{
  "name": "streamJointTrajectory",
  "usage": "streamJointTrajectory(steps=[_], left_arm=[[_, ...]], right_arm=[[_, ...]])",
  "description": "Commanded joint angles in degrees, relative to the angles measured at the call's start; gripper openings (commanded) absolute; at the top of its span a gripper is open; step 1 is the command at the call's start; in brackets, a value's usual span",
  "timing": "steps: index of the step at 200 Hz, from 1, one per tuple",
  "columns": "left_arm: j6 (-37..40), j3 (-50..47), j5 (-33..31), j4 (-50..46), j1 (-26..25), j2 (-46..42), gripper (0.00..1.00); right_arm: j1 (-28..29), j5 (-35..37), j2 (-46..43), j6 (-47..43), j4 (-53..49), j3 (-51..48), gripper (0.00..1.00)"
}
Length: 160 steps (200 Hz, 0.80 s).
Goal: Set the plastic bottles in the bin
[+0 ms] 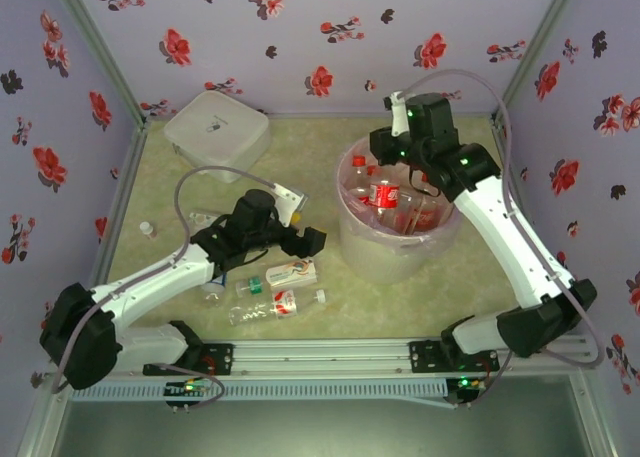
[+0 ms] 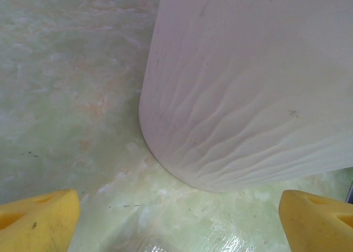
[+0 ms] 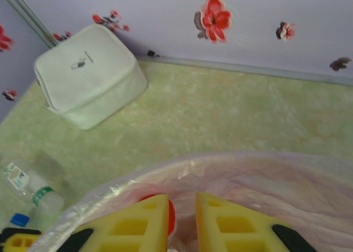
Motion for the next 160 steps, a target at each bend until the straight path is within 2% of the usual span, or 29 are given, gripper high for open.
streamJointTrajectory(steps=[1,97,130,160], left_arm=[[-1.18,1.78,1.43,2.56,-0.14,1.02,0.93],[-3.74,2.59,1.8,6.13,-0.19,4.99,0.93],[-3.7,2.98,1.06,6.13,-0.16,5.19,0.93],[0.28,5.67,-2.13,-1.67,-0.16,2.94,0.94]], right_arm=[[-0.24,-0.18,-2.97,1.12,-1.06,-2.22,0.18],[-0.14,-6.53,-16.11,10.44,7.66,-23.34,0.12],[-0.15,-6.56,-14.73,10.78,8.0,-25.1,0.12],[-0.15,-6.19,-13.91,9.44,7.09,-22.67,0.16]])
